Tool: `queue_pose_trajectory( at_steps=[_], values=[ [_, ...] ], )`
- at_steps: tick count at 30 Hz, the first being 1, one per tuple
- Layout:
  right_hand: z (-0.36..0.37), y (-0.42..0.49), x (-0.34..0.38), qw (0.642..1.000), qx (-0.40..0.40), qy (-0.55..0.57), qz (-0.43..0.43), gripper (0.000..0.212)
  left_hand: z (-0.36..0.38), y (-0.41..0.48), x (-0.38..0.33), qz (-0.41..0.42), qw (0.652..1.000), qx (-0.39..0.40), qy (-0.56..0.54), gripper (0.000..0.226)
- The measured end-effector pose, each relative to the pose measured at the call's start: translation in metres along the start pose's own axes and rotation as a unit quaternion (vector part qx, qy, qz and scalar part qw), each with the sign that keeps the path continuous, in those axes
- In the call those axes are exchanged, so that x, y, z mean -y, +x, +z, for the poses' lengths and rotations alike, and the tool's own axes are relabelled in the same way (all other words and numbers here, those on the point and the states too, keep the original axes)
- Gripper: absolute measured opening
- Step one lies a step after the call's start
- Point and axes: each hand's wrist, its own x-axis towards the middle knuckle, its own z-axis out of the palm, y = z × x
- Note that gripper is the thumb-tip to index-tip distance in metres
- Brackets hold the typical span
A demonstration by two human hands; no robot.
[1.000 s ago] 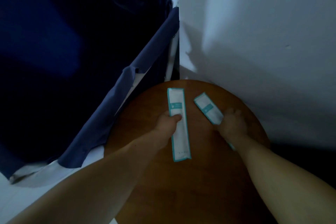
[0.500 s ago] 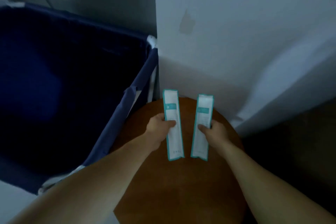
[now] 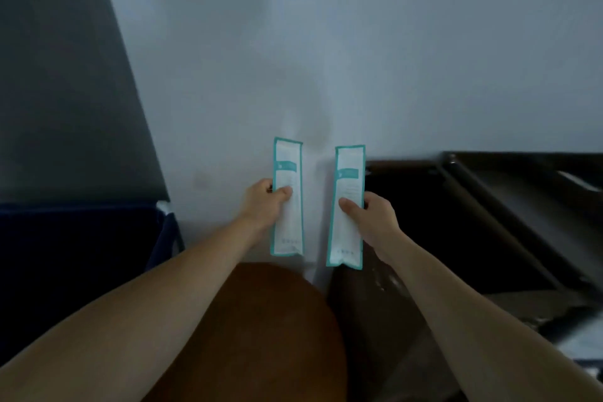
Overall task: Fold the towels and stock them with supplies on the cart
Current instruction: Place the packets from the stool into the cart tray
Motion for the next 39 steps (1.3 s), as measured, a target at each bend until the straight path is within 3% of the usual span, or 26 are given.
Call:
queue_pose_trajectory(
  at_steps=[6, 13, 18, 26, 39],
  values=[
    [-0.16, -0.027, -0.021, 0.995, -0.098, 0.015, 0.0, 0.015, 0.132, -0.053, -0.08, 0.055, 0.993, 0.098, -0.037, 0.011],
    [-0.385, -0.084, -0.093, 0.977, -0.21, -0.017, 0.028, 0.018, 0.34, -0.152, -0.162, 0.07, 0.971, 0.22, -0.057, 0.021],
    [-0.505, -0.124, -0.147, 0.96, -0.269, -0.03, 0.067, 0.016, 0.47, -0.215, -0.2, 0.085, 0.95, 0.293, -0.064, 0.019],
    [-0.635, -0.115, -0.218, 0.936, -0.33, -0.014, 0.121, 0.018, 0.626, -0.244, -0.245, 0.12, 0.927, 0.346, -0.077, 0.028],
    [-0.792, 0.051, -0.27, 0.945, -0.31, -0.031, 0.104, 0.013, 0.819, -0.148, -0.298, 0.065, 0.927, 0.342, -0.142, 0.024]
  ],
)
